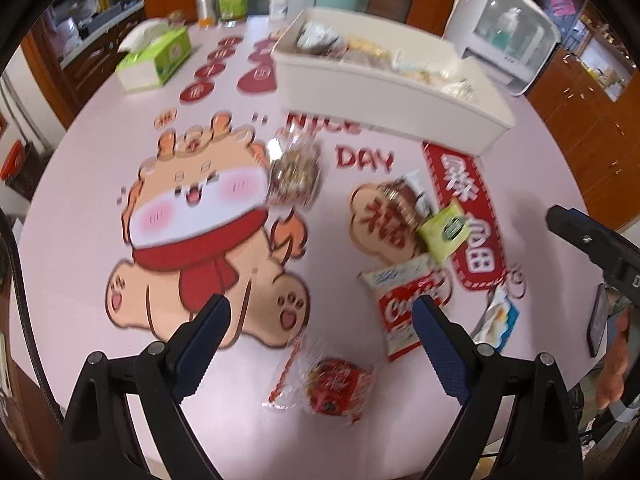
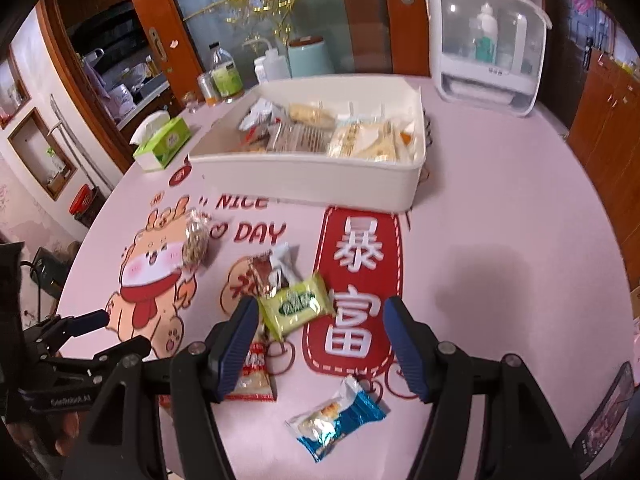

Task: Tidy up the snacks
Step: 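Withdraw both open tools from the tray back over the table snacks, then grasp the red round bread with left tool while right tool grasps the green pineapple-cake pack, then carry both snacks into the white tray and open both tools, then withdraw both open tools from the tray toward the remaining snacks, then grasp the Cookies pack with left tool while right tool grasps the blue candy, then carry the Cookies pack and blue candy into the white tray and open both tools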

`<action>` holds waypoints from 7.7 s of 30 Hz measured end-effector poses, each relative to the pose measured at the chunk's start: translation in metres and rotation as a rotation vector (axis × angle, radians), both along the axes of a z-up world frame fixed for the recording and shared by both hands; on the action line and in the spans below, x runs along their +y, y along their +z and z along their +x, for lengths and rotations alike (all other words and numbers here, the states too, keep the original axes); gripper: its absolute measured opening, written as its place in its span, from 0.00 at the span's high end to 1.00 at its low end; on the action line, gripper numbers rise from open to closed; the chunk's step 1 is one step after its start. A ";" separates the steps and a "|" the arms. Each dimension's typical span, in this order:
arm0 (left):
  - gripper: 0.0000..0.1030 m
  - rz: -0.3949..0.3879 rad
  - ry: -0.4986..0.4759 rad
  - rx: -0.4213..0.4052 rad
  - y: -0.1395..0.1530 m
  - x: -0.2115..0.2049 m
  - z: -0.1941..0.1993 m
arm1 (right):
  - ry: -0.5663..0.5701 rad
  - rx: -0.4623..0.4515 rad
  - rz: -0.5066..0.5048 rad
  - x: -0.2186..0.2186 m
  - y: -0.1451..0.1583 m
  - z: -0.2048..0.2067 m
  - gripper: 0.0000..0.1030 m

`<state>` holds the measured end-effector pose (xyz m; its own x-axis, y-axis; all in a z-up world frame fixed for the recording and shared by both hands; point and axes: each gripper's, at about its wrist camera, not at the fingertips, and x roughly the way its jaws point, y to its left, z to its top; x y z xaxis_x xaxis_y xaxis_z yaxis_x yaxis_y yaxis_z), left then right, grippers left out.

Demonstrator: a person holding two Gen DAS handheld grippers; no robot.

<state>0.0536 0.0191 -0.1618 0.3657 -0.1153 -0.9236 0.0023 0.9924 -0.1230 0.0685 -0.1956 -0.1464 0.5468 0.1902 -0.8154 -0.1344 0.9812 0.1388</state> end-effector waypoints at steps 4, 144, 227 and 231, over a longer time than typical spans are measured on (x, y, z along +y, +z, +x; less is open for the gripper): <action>0.11 -0.036 0.026 0.077 -0.024 0.007 -0.004 | 0.013 0.044 -0.025 -0.002 -0.021 -0.004 0.37; 0.02 0.114 -0.221 -0.427 0.174 -0.038 0.117 | -0.145 -0.200 -0.110 -0.008 0.100 0.053 0.40; 0.53 0.079 -0.241 -0.015 0.002 -0.069 0.021 | -0.120 0.164 -0.099 0.022 -0.048 -0.019 0.69; 0.53 0.045 -0.217 -0.059 0.030 -0.058 0.038 | -0.116 0.111 -0.086 0.025 -0.026 -0.006 0.69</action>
<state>0.0920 -0.0390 -0.1320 0.3903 -0.1560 -0.9074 0.2221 0.9724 -0.0716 0.0628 -0.1706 -0.1727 0.4667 0.0577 -0.8825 -0.0078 0.9981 0.0611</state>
